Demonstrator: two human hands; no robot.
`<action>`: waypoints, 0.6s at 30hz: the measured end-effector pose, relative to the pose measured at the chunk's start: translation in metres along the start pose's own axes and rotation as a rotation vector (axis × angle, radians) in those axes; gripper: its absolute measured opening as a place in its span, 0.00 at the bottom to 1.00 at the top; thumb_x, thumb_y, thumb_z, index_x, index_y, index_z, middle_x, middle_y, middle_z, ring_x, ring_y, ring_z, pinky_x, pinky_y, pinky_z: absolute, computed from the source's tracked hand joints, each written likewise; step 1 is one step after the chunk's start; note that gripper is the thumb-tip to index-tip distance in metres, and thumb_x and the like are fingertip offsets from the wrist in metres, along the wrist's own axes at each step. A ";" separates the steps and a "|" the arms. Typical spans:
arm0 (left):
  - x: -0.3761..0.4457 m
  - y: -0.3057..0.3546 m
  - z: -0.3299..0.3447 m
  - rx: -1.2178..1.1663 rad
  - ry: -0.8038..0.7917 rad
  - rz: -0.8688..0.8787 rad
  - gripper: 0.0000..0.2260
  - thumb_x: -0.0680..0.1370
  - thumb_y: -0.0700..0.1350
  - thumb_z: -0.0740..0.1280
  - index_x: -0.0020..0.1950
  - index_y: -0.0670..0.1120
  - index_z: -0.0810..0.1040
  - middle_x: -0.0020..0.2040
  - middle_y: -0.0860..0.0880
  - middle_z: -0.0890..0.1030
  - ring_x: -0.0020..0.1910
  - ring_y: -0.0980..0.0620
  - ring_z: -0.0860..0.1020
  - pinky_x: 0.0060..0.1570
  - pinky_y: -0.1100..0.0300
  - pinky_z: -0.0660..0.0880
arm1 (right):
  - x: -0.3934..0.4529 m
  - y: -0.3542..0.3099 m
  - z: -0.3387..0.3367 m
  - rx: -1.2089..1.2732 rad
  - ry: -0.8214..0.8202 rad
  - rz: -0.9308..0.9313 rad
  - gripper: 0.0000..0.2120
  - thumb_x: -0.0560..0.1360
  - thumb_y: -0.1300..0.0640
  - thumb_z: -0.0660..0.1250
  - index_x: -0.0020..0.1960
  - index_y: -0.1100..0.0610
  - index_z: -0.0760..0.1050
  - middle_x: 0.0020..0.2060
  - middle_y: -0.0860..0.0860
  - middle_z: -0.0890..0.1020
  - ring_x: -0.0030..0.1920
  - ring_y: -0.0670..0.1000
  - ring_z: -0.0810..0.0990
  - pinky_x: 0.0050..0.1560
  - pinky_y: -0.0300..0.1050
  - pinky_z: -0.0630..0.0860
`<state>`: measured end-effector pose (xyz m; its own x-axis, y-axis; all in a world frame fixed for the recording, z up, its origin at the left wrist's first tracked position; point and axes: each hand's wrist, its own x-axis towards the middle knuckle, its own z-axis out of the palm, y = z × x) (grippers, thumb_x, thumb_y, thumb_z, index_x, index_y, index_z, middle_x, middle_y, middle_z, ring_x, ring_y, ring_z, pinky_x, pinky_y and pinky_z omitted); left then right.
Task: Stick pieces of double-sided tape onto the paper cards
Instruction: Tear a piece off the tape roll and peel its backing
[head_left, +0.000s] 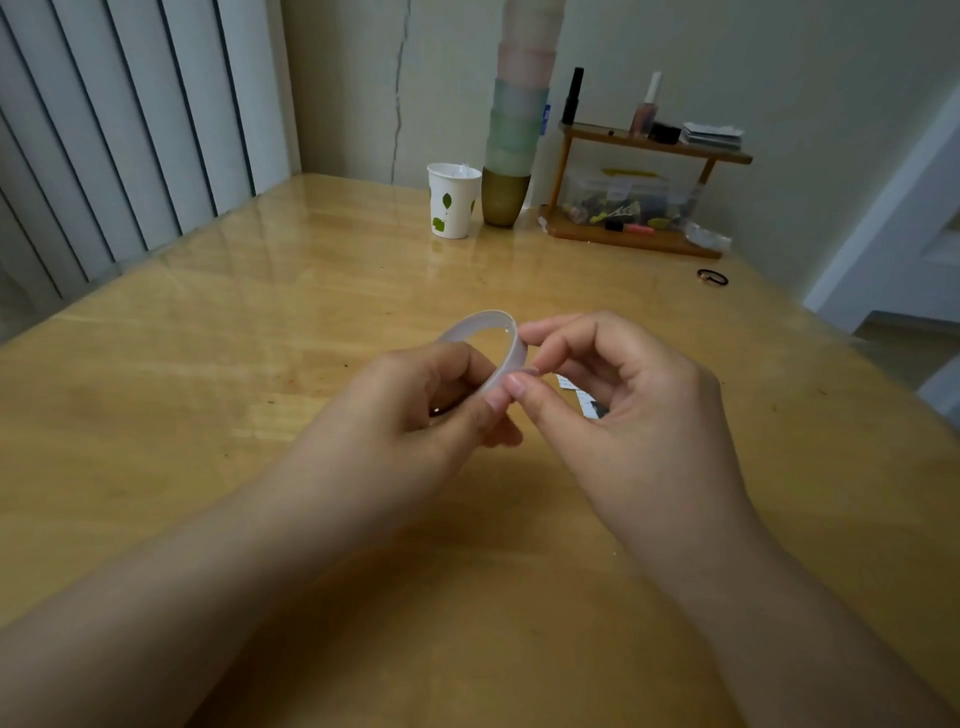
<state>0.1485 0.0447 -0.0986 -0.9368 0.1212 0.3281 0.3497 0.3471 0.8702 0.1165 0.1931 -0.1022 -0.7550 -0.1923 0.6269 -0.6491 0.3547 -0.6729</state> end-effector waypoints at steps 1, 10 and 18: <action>0.000 0.000 0.000 0.046 0.009 -0.002 0.08 0.76 0.48 0.63 0.41 0.47 0.79 0.36 0.56 0.83 0.37 0.63 0.79 0.36 0.76 0.69 | 0.000 -0.001 0.000 0.024 -0.006 0.027 0.11 0.69 0.62 0.75 0.40 0.51 0.74 0.47 0.42 0.82 0.50 0.41 0.81 0.52 0.31 0.75; 0.001 -0.003 -0.001 0.086 0.030 0.003 0.09 0.80 0.45 0.60 0.43 0.49 0.79 0.35 0.55 0.81 0.33 0.56 0.76 0.34 0.66 0.71 | -0.001 -0.001 0.006 0.042 -0.051 0.078 0.27 0.72 0.60 0.71 0.68 0.50 0.67 0.51 0.42 0.78 0.58 0.43 0.77 0.59 0.33 0.73; 0.000 -0.001 0.000 0.237 0.076 0.051 0.10 0.78 0.47 0.60 0.41 0.46 0.78 0.33 0.50 0.78 0.27 0.59 0.71 0.27 0.72 0.65 | 0.001 0.000 0.003 -0.128 0.019 -0.089 0.02 0.70 0.57 0.71 0.43 0.53 0.80 0.43 0.43 0.81 0.47 0.45 0.79 0.49 0.43 0.76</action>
<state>0.1482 0.0446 -0.0993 -0.9118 0.0772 0.4033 0.3759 0.5521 0.7442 0.1159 0.1905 -0.1025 -0.6926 -0.2113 0.6897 -0.6951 0.4511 -0.5598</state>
